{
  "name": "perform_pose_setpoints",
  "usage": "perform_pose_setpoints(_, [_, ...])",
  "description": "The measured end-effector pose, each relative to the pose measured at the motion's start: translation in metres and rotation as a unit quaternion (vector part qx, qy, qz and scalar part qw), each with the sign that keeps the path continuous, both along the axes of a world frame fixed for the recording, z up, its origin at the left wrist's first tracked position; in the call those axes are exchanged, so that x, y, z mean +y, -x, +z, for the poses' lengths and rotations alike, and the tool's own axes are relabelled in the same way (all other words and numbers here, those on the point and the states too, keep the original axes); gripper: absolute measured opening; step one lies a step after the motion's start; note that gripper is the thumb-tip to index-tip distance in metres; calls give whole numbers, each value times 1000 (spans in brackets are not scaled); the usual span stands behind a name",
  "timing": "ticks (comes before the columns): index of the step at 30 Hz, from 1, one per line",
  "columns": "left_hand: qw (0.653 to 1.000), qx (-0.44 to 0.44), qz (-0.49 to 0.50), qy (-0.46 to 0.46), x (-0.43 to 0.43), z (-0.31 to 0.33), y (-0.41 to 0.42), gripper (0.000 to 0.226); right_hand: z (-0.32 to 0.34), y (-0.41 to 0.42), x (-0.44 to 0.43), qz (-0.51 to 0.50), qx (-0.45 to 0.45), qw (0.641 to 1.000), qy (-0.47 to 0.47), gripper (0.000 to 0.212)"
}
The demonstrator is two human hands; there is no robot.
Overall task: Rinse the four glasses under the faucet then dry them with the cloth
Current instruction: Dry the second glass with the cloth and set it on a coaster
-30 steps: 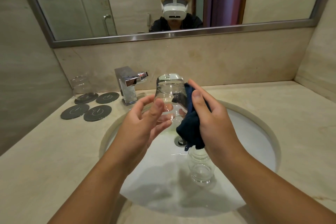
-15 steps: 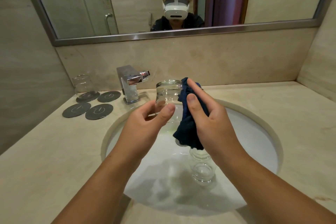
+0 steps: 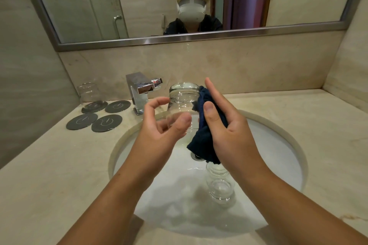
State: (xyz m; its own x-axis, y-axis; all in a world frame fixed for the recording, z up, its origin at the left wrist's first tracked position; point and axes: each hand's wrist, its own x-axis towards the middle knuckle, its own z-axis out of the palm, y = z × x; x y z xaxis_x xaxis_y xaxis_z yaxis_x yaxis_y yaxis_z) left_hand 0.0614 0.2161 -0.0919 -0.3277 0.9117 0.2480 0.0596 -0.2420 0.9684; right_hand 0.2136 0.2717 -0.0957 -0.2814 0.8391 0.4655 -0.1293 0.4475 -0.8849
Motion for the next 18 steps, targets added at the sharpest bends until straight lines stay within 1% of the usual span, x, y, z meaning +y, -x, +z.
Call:
perform_pose_setpoints(2, [1000,12,2,-10,-1,-1,1,73,1,1,-1,6,-4,1000,-8,43])
perform_pose_setpoints(4, [1000,-14,-14,-22,-1,-1,3,73,2,1,0,17,8,1000,0,42])
perform_pose_setpoints(6, [998,-47,-39,-18,-1,0,3,68,1,1,0,29,23,999,18,40])
perform_pose_setpoints(7, [998,-50,-45,-12,0,-1,2,64,1,1,0,29,27,999,24,40])
perform_pose_setpoints(9, [999,-20,-41,4,2,-3,3,61,0,2,1,23,30,999,32,39])
perform_pose_setpoints(11, [999,33,-15,16,5,-5,5,49,0,2,1,11,34,999,38,39])
perform_pose_setpoints(13, [998,62,5,26,6,-6,7,39,0,1,1,-1,34,999,33,40])
perform_pose_setpoints(15, [998,59,11,29,4,-6,6,46,1,1,0,-7,16,1000,14,42])
perform_pose_setpoints(18, [997,67,30,30,2,-5,1,72,0,4,-3,-8,-18,1000,-21,46])
